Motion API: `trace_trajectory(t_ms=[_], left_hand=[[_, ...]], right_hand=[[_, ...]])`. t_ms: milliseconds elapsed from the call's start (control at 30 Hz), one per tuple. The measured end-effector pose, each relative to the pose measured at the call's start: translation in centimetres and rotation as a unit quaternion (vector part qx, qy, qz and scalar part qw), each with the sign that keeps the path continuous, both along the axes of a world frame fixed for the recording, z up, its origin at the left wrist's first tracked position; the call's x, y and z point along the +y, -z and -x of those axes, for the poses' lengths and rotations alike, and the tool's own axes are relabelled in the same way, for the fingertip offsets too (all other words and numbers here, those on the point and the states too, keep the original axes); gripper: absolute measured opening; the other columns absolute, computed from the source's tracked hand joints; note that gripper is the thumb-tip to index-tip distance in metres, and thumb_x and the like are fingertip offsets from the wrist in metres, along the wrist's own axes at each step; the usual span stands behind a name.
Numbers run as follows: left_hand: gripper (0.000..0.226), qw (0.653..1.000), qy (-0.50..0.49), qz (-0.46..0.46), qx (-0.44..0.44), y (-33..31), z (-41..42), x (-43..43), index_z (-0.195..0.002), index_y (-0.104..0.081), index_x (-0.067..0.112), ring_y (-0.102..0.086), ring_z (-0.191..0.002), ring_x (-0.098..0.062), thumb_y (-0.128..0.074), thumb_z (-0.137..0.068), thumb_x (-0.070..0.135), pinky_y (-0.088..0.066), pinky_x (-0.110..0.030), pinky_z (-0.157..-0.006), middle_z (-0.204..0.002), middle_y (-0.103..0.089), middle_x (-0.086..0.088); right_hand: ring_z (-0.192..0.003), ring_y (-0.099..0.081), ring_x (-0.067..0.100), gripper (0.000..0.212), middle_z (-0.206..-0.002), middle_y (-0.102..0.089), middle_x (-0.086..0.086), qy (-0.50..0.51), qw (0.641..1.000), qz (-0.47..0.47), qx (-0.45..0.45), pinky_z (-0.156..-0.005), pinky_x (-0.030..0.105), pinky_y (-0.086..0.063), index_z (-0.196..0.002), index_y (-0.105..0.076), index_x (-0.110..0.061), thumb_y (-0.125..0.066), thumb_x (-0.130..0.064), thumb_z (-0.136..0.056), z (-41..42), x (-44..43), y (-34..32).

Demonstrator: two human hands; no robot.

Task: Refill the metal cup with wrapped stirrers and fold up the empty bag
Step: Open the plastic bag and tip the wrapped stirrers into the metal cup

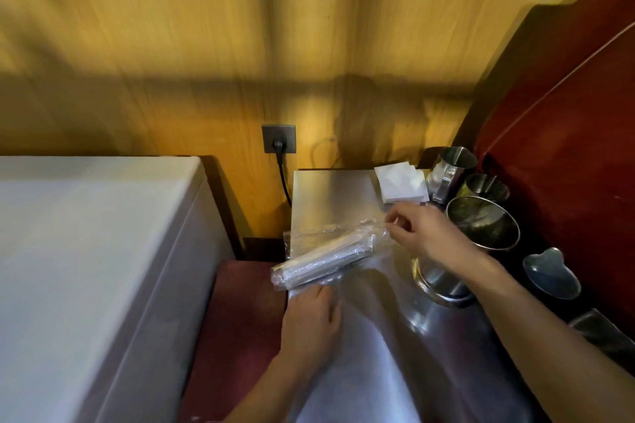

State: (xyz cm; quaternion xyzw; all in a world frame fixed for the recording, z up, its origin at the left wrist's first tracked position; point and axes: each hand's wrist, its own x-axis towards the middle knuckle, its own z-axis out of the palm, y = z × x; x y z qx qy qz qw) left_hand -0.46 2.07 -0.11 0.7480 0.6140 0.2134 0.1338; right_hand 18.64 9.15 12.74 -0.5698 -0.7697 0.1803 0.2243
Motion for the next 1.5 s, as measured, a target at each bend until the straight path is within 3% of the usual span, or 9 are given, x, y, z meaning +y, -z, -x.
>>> trace_trajectory(t_ms=[133,267,433,600,767,1067,1267,1433,1500], left_hand=[[0.018,0.998,-0.025,-0.061,-0.003,-1.3,0.5,2.7,-0.1,-0.062,0.013,-0.058,-0.094,-0.026,-0.056,-0.084,0.019,-0.045,-0.037,-0.08,-0.1,-0.065,-0.008],[0.033,0.995,-0.027,-0.074,0.055,-1.6,0.9,5.0,-0.107,-0.063,0.009,-0.062,-0.099,-0.029,-0.065,-0.075,0.019,-0.05,-0.037,-0.084,-0.108,-0.066,-0.011],[0.047,0.987,-0.037,-0.071,0.138,-0.8,0.9,6.1,-0.108,-0.067,0.014,-0.065,-0.104,-0.023,-0.075,-0.07,0.04,-0.053,-0.035,-0.087,-0.11,-0.07,-0.008],[0.046,0.979,-0.011,-0.086,0.187,0.5,1.2,6.6,-0.105,-0.069,0.016,-0.067,-0.099,-0.018,-0.072,-0.069,0.043,-0.054,-0.032,-0.085,-0.103,-0.072,-0.001],[0.041,0.981,0.032,-0.09,0.168,1.3,0.9,5.7,-0.097,-0.068,0.021,-0.065,-0.078,-0.014,-0.077,-0.061,0.039,-0.048,-0.027,-0.079,-0.089,-0.07,0.009],[0.044,0.993,0.03,-0.049,0.107,1.2,1.0,3.3,-0.094,-0.063,0.023,-0.062,-0.082,-0.016,-0.08,-0.053,0.022,-0.032,-0.028,-0.081,-0.087,-0.065,0.008],[0.058,0.995,0.019,-0.023,0.091,0.5,0.7,2.3,-0.095,-0.063,0.018,-0.058,-0.078,-0.02,-0.071,-0.038,0.012,-0.032,-0.028,-0.078,-0.083,-0.061,0.001],[0.039,0.996,0.035,-0.043,0.071,-0.1,0.6,1.6,-0.096,-0.061,0.014,-0.059,-0.107,-0.03,-0.056,-0.066,0.039,-0.043,-0.039,-0.097,-0.109,-0.064,-0.009],[0.036,0.997,0.04,-0.051,0.038,-0.4,0.5,1.5,-0.092,-0.059,0.012,-0.061,-0.099,-0.027,-0.053,-0.076,0.044,-0.036,-0.034,-0.101,-0.098,-0.065,-0.005]], right_hand=[[-0.086,-0.056,0.022,0.012,-0.095,-0.064,0.005,-0.033,0.994,0.052,-0.095,-0.07,0.032,-0.042,-0.094,-0.057,-0.019,-0.05,-0.022,-0.085,3.3,1.7,4.9],[-0.121,-0.044,0.025,0.039,-0.134,-0.05,0.005,-0.087,0.98,0.022,-0.179,-0.1,0.038,-0.031,-0.123,-0.047,-0.017,-0.047,-0.022,-0.084,4.6,3.1,8.8],[-0.138,-0.025,0.017,0.056,-0.15,-0.033,0.003,-0.125,0.968,-0.007,-0.219,-0.109,0.04,-0.02,-0.139,-0.028,-0.022,-0.042,-0.031,-0.086,5.0,4.0,11.6],[-0.123,-0.044,0.021,0.044,-0.131,-0.053,0.003,-0.163,0.959,-0.01,-0.23,-0.103,0.039,-0.027,-0.124,-0.048,-0.02,-0.044,-0.04,-0.085,3.8,4.5,12.7],[-0.089,-0.06,0.028,0.027,-0.094,-0.068,0.007,-0.098,0.983,0.057,-0.143,-0.074,0.037,-0.046,-0.09,-0.061,-0.018,-0.045,-0.04,-0.084,3.8,5.9,11.1],[-0.116,-0.041,0.023,0.064,-0.122,-0.053,0.003,-0.056,0.974,0.113,-0.19,-0.089,0.037,-0.022,-0.123,-0.041,-0.022,-0.067,-0.045,-0.069,5.4,7.1,11.6],[-0.092,-0.057,0.016,0.011,-0.082,-0.071,0.0,-0.082,0.959,0.164,-0.217,-0.077,0.035,-0.019,-0.075,-0.069,-0.017,-0.06,-0.023,-0.076,6.2,6.9,10.7],[-0.099,-0.052,0.025,0.012,-0.097,-0.055,0.006,-0.066,0.97,0.095,-0.212,-0.081,0.037,-0.026,-0.085,-0.056,-0.016,-0.045,-0.018,-0.086,6.6,6.8,9.7],[-0.085,-0.055,0.028,0.004,-0.098,-0.061,0.011,-0.061,0.974,0.122,-0.181,-0.072,0.033,-0.034,-0.086,-0.047,-0.016,-0.046,-0.019,-0.089,6.6,6.7,8.8]])
